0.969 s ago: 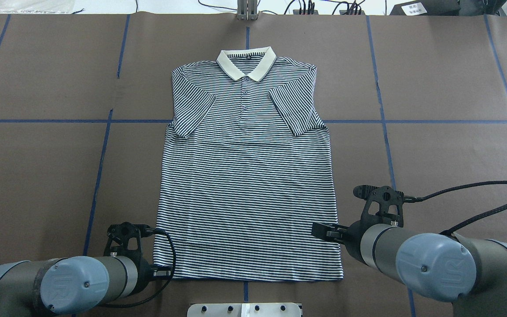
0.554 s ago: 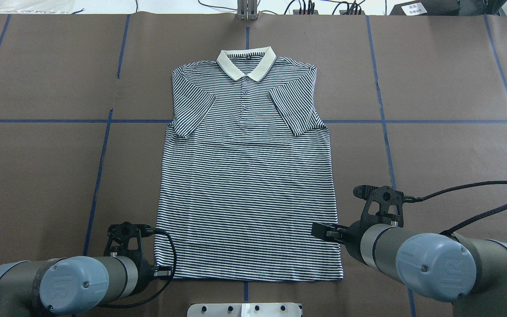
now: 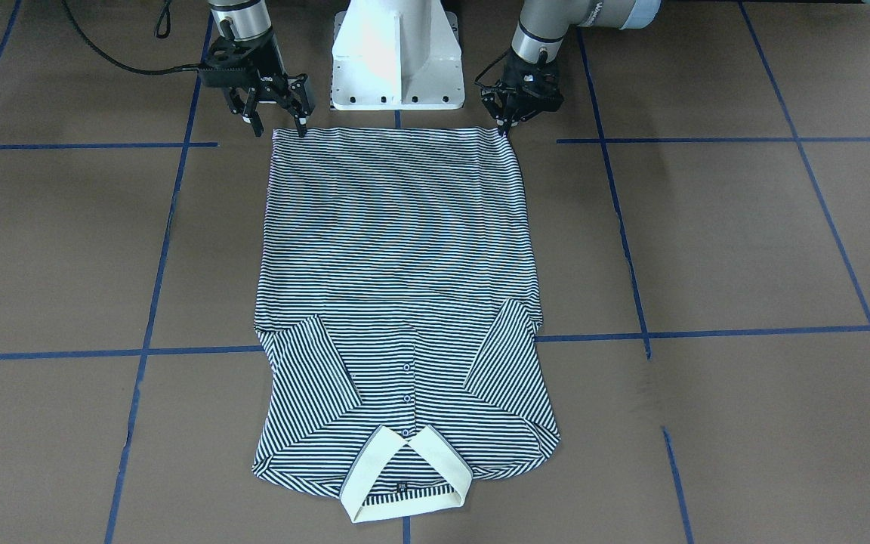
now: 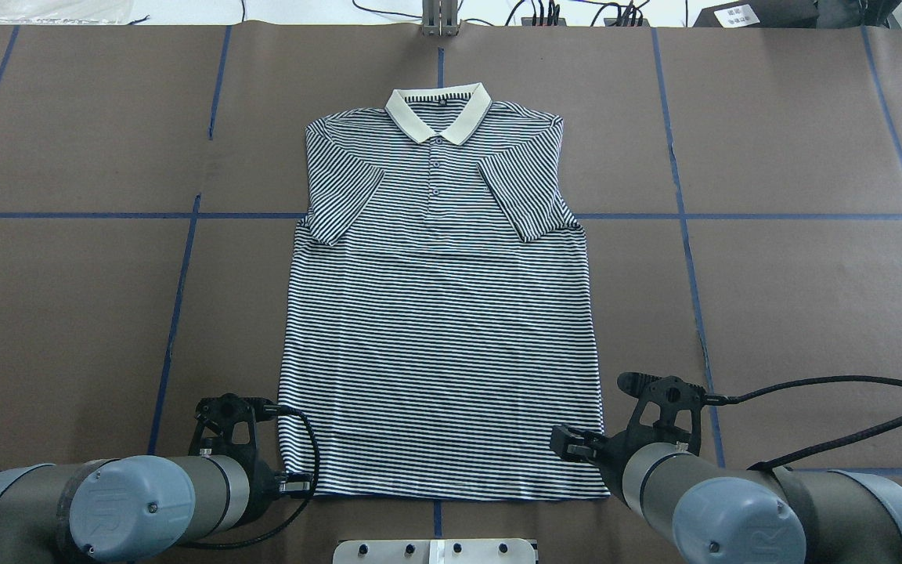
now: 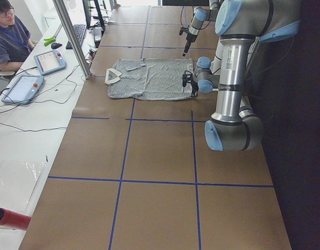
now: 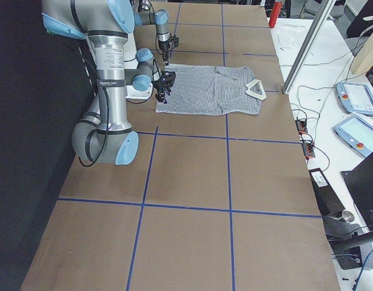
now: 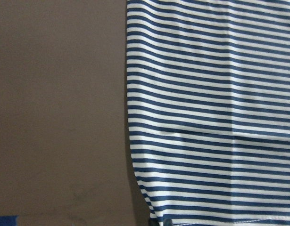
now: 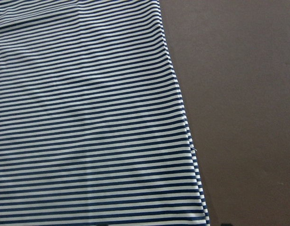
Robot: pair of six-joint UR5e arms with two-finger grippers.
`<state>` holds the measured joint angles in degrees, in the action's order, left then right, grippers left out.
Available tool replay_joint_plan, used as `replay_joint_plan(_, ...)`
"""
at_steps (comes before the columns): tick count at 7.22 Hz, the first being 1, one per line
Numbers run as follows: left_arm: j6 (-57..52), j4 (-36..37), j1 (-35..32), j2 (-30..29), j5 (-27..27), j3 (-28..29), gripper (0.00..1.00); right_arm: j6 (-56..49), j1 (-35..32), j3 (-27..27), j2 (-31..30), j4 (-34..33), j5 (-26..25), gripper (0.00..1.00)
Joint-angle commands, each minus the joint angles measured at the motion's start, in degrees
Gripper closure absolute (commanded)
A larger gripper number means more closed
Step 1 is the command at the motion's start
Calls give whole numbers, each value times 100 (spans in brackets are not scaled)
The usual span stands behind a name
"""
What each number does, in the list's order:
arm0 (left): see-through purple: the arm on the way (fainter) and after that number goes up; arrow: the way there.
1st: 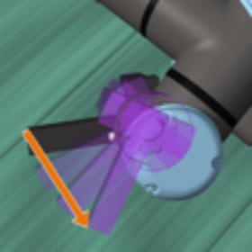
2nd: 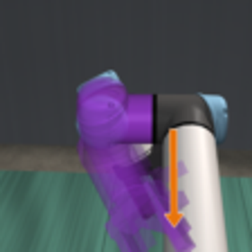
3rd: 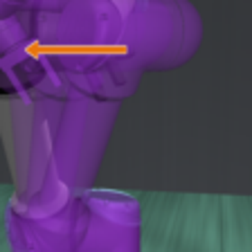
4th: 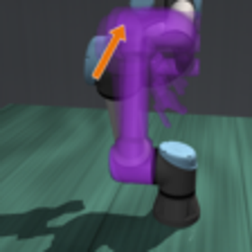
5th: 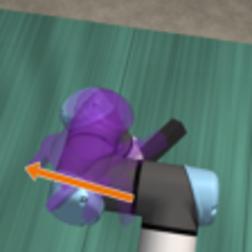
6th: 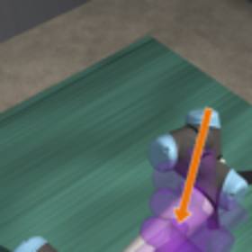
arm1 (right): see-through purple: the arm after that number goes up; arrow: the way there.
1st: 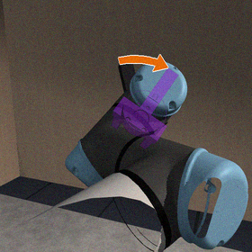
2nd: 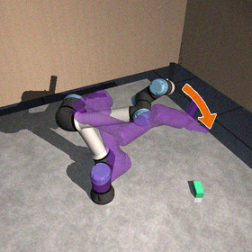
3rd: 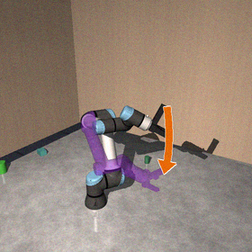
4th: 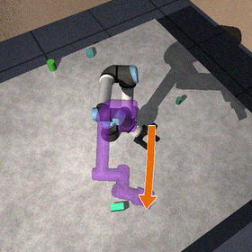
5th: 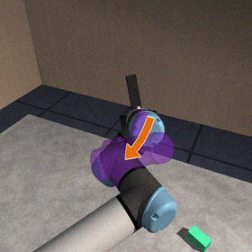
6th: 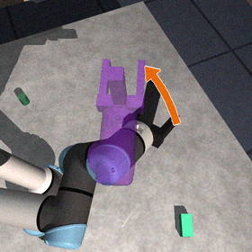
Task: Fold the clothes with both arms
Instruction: 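Grasp the hem corners with both grippers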
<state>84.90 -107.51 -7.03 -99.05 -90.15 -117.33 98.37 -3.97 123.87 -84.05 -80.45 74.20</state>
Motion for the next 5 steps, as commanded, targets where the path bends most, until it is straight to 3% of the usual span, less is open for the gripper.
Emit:
replay_joint_plan(1, 0, 2, 0, -53, -3, -10, 100, 94, 325, -231, -6, -14, -327, 24)
replay_joint_plan(5, 0, -7, 0, -88, -29, -10, 100, 217, 572, -258, -216, -93, -486, 26)
